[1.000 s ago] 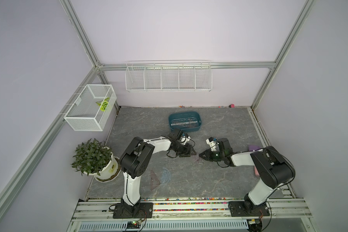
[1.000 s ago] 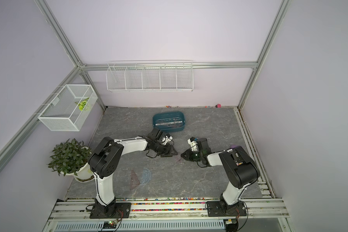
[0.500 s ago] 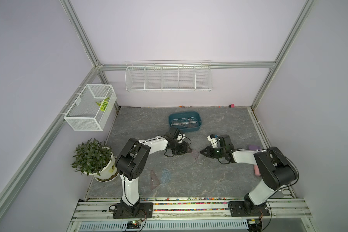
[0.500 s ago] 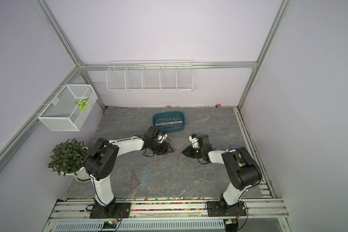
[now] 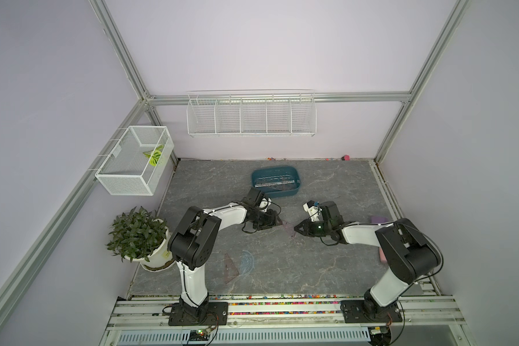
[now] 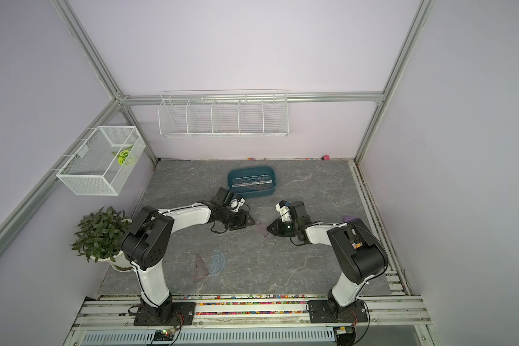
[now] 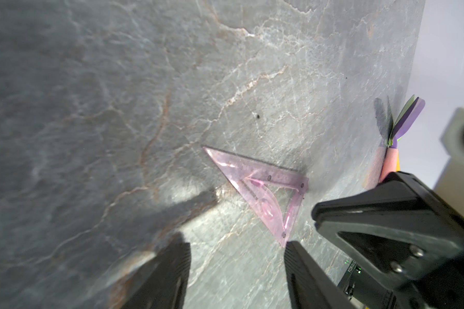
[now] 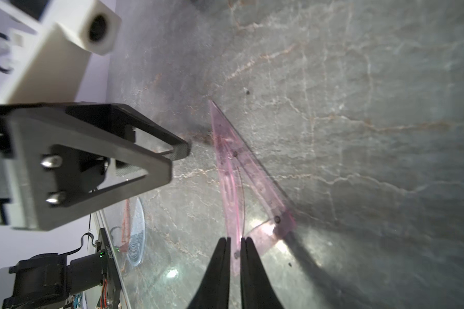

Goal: Put the scattered rulers into the storage box
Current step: Adjust the ruler at the center of the board.

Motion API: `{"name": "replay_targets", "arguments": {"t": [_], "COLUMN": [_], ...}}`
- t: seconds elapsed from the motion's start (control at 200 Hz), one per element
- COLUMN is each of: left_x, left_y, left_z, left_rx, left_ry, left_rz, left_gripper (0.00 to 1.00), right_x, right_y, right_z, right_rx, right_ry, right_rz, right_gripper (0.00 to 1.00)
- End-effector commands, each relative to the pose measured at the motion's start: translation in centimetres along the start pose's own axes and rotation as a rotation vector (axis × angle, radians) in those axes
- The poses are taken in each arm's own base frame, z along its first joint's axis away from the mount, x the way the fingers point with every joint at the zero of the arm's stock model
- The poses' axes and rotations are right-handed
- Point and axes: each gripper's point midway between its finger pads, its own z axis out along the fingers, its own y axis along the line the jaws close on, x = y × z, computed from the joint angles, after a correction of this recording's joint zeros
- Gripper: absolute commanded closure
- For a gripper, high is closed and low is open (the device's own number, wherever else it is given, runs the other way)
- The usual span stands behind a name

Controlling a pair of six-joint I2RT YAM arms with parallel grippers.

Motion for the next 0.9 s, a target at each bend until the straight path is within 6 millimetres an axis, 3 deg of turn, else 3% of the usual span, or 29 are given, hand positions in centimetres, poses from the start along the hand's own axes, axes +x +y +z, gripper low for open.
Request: {"name": "replay_targets", "arguments": {"t": [0.0,0.54,0.625,0.73,0.895], "left_x": [1.5,1.3,1.3,0.9,0.1], "left_y": [2.8,3.2,3.5,4.3,5.3], "left_z": [0.4,0.7,0.7,0.6,1.4], "left_rx": [-0.087,-0.083,-0.089,-0.103,-0.122], "left_ry": [0.032,0.034,0.034,0.025,0.026], "left_rz": [-0.05,-0.069,-0.079,-0.112,-0.142], "left_gripper": [0.38,0.36,0.36,0.34,0.34], "right_x": [-0.2,0.2,1.5,4.4,6.2], "right_y": [-0.1,0.6,-1.1,-5.0,-7.2], "right_z": [0.6,0.3,1.0,2.1,1.7], "right_rx": [-0.004,0.001,0.031,0.066,0.083], "right_ry": [-0.006,-0.003,0.02,0.066,0.069], "right_rz": [0.0,-0.021,0.0,0.078,0.129], "right_gripper": [0.85,0.85,0.85,0.87,0.87]}}
